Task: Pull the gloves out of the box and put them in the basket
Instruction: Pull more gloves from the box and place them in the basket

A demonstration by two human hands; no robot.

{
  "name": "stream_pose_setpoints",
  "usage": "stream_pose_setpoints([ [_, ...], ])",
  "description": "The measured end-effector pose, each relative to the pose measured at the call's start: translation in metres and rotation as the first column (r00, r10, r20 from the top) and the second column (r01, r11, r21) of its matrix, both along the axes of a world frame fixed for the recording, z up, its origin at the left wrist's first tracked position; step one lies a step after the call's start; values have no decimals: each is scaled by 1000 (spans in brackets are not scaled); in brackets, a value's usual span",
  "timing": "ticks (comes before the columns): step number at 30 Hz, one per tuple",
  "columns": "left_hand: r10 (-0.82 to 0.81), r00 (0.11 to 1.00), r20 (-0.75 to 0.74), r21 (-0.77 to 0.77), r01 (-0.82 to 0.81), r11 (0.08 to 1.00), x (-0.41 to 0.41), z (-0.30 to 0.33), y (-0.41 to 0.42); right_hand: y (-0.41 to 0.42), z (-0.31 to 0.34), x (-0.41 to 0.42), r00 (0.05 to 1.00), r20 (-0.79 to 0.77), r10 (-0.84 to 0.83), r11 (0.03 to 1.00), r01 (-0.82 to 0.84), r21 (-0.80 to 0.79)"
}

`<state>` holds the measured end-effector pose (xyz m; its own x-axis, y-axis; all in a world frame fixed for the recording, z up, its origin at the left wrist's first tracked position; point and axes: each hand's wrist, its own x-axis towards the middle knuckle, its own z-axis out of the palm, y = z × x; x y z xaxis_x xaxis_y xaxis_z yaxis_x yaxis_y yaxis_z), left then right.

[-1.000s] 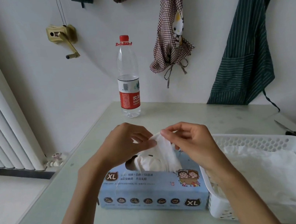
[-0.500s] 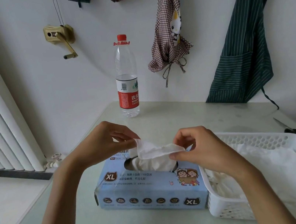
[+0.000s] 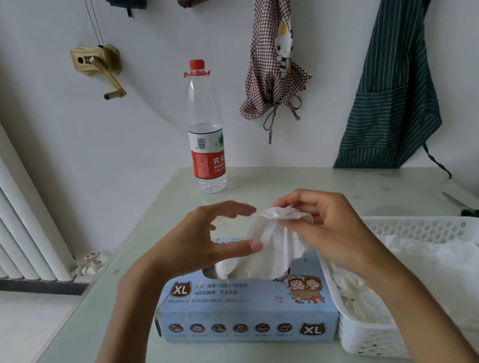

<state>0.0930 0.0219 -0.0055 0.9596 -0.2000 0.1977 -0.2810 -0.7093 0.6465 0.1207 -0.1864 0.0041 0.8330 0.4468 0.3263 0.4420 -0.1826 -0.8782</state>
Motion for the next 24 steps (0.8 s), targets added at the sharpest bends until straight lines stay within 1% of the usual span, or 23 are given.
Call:
stream_pose_setpoints([
  [2, 4, 1000, 31, -48, -2, 999, 3, -3, -1, -1, 2, 1, 997, -50, -55, 991, 60, 119],
  [4, 46, 995, 88, -166, -31, 986, 2, -2, 2, -6, 4, 4, 983, -124, -132, 963, 157, 218],
  [5, 61, 992, 112, -229, -34, 973, 2, -1, 3, -10, 5, 5, 978, -146, -151, 960, 180, 214],
  [7, 56, 991, 123, -311, -15, 950, 2, 1, 5, -15, 4, 7, 977, -174, -120, 986, 138, 98],
  [9, 30, 995, 95, -282, -2, 959, 3, 0, 3, -16, 0, 7, 979, -198, -52, 998, 44, -47],
  [10, 19, 998, 65, -247, -2, 969, 4, -2, 2, -15, -1, 7, 979, -199, -36, 997, 22, -73],
  [11, 10, 1000, 28, -216, -4, 976, 5, -4, 0, -14, -2, 7, 980, -198, -25, 998, 14, -57],
  [13, 3, 999, -45, -199, -12, 980, 6, -9, -3, -12, -3, 8, 978, -207, -15, 999, 24, 45],
  [15, 4, 995, -101, -215, -26, 976, 7, -11, -3, -11, -4, 10, 977, -203, -72, 987, 99, 127],
  [17, -1, 992, -129, -235, -29, 972, 7, -13, -2, -12, -5, 13, 977, -168, -133, 970, 163, 179],
  [19, -6, 997, -78, -261, -15, 965, 8, -13, -2, -15, -5, 16, 977, -135, -162, 961, 188, 204],
  [21, -3, 1000, 22, -319, 10, 948, 8, -11, -2, -17, -5, 18, 973, -84, -217, 957, 229, 178],
  [23, 50, 993, 109, -367, -7, 930, 10, -11, -1, -19, -5, 19, 958, -27, -286, 947, 287, 144],
  [24, 85, 988, 128, -397, -28, 917, 11, -11, -3, -21, -5, 19, 953, -2, -302, 943, 300, 145],
])
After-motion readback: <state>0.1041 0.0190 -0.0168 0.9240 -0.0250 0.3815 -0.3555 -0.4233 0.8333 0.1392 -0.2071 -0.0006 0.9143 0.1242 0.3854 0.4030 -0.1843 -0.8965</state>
